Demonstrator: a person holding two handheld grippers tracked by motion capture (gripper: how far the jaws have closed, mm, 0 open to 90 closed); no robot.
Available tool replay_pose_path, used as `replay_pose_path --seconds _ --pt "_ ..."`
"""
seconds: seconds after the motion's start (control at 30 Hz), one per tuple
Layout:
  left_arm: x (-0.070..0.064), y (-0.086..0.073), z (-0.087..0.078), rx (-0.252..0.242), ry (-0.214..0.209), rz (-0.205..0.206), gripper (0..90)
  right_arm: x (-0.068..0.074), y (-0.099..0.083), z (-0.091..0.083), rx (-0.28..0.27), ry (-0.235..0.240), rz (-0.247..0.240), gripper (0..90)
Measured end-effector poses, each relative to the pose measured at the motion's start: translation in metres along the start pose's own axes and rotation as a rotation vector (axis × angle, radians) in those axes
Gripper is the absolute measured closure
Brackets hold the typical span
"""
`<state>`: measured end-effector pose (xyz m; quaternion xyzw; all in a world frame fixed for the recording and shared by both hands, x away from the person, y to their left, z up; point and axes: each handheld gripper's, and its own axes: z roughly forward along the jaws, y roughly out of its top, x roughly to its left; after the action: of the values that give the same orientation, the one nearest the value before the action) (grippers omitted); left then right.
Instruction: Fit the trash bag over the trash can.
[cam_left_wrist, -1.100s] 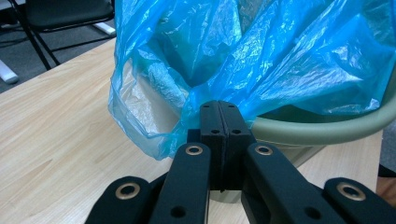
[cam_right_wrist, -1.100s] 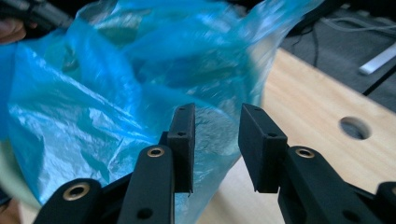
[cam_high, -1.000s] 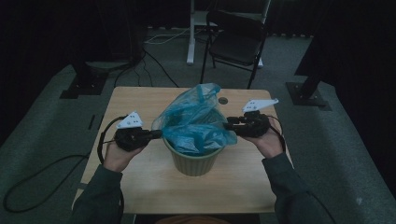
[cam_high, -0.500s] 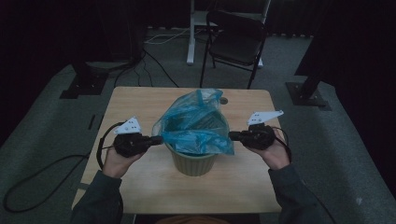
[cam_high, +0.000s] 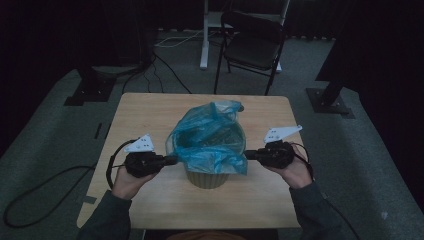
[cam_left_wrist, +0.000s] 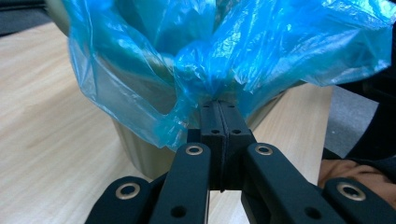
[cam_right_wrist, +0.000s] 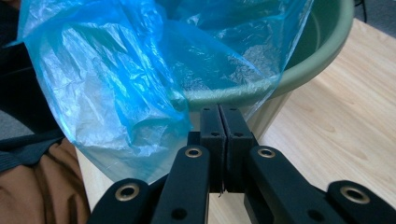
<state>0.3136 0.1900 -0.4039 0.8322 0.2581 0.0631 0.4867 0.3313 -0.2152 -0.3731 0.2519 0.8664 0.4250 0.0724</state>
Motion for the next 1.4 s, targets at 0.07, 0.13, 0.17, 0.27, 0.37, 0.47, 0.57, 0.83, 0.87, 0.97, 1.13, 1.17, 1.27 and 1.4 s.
replay_pose_path --seconds 0.07,0.13,0.17,0.27,0.37,0.47,0.57,0.83,0.87,0.97,1.13,1.17,1.27,1.4 --pt "0.0 -0.001 0.005 0.006 -0.011 -0.001 90.0 0.001 -0.001 0.001 0.009 0.004 -0.004 89.2" --pt "0.0 -0.001 0.009 0.007 -0.02 -0.005 90.0 0.002 -0.002 0.002 0.012 0.006 -0.005 89.2" --pt "0.0 -0.002 0.011 0.006 -0.028 -0.009 90.0 0.002 -0.002 0.002 0.01 0.008 -0.004 89.2" --pt "0.002 -0.003 0.015 0.008 -0.043 -0.018 90.0 0.001 -0.003 0.003 0.011 0.011 -0.004 89.4" --pt "0.005 -0.01 0.023 0.017 -0.058 -0.042 90.0 0.001 -0.005 0.009 0.034 0.008 -0.011 89.9" --pt "0.005 -0.012 0.025 0.023 -0.06 -0.046 90.0 0.001 -0.006 0.013 0.041 0.009 -0.007 90.0" --pt "0.006 -0.014 0.026 0.027 -0.057 -0.052 90.0 -0.002 -0.007 0.018 0.05 -0.004 -0.002 90.0" --pt "0.006 -0.013 0.02 0.005 -0.044 -0.043 90.0 -0.002 -0.005 -0.007 -0.037 -0.032 0.022 78.5" --pt "0.006 -0.013 0.019 0.003 -0.041 -0.042 90.0 -0.002 -0.005 -0.013 -0.053 -0.051 0.027 75.0" --pt "0.005 -0.011 0.02 0.0 -0.037 -0.038 90.0 -0.003 -0.004 -0.027 -0.105 -0.078 0.046 71.1" --pt "0.003 -0.008 0.023 0.0 -0.041 -0.031 89.9 -0.002 0.001 -0.041 -0.174 -0.081 0.051 68.2" --pt "0.003 -0.008 0.023 -0.001 -0.041 -0.032 89.9 0.0 0.003 -0.041 -0.184 -0.069 0.04 67.3" --pt "0.002 -0.006 0.027 -0.001 -0.043 -0.03 89.8 0.005 0.008 -0.035 -0.183 -0.044 0.021 66.3" --pt "0.0 -0.004 0.03 -0.001 -0.043 -0.021 89.7 0.009 0.012 -0.026 -0.178 -0.015 -0.002 61.0"
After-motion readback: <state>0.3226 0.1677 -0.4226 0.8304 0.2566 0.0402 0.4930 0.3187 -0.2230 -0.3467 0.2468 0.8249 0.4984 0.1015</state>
